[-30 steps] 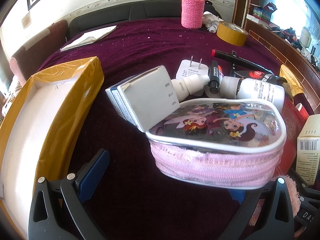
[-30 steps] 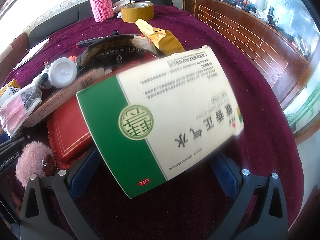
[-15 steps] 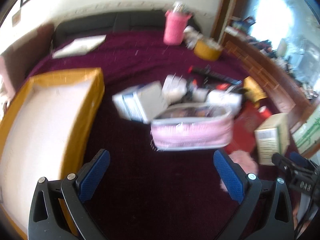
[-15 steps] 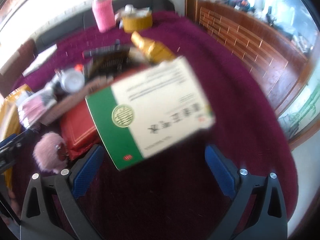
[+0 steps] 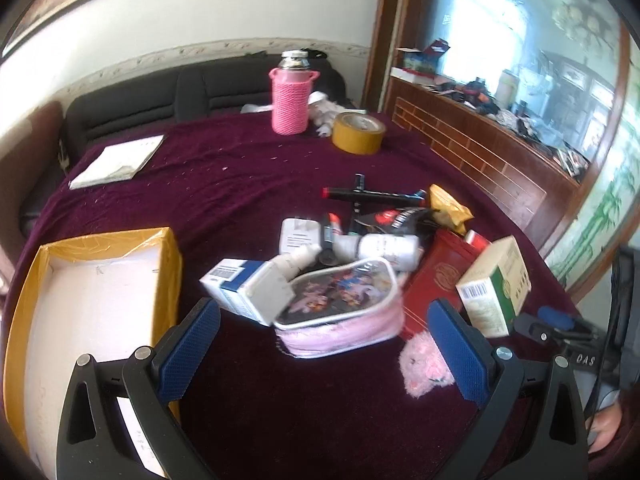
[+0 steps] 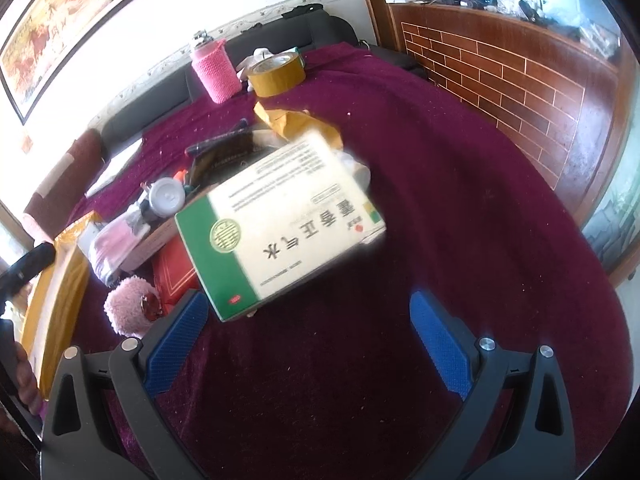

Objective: Organize objects
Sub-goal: 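Move the left gripper to the white-blue medicine box and grasp it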

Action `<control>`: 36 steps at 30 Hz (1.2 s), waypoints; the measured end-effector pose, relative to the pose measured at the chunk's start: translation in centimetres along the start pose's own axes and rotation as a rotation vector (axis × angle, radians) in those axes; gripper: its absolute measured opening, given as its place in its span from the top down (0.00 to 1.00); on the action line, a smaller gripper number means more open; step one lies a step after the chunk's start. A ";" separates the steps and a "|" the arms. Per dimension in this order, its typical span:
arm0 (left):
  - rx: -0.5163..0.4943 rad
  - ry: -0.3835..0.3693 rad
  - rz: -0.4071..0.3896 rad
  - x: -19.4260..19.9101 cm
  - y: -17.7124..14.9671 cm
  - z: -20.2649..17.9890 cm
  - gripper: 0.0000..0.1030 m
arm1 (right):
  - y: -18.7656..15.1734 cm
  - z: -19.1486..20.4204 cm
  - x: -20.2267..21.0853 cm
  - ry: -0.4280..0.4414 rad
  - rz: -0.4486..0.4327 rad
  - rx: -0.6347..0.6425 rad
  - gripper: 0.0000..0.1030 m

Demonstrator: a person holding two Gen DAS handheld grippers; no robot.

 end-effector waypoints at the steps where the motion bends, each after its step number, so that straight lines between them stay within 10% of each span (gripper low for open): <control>1: 0.017 0.025 0.017 -0.4 0.1 0.8 0.02 | 0.0 -0.2 0.1 0.006 -0.004 -0.011 0.02; 20: 0.372 0.130 0.266 -8.4 -2.9 6.1 0.03 | -1.0 -0.1 -1.0 0.047 0.066 -0.041 0.02; 23: 0.323 0.177 0.255 -8.0 -3.8 6.2 0.26 | -1.1 -0.2 -1.0 0.047 0.067 -0.050 0.02; 25: 0.357 0.134 0.208 -7.1 -3.4 6.5 0.61 | -1.1 -0.4 -1.1 0.048 0.071 -0.060 0.02; 36: 0.311 0.086 0.082 -3.1 -2.2 6.2 0.72 | -1.2 -0.2 -1.3 0.039 0.079 -0.048 0.01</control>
Point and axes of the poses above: each gripper's, at about its wrist camera, not at the fingertips, and x roughly against the way its jaws point, z to its left, y to its top, the point moved 7 cm from there along -x, roughly the way its jaws point, and after that the axes turned 14 degrees about -z, right-handed, at the moved point
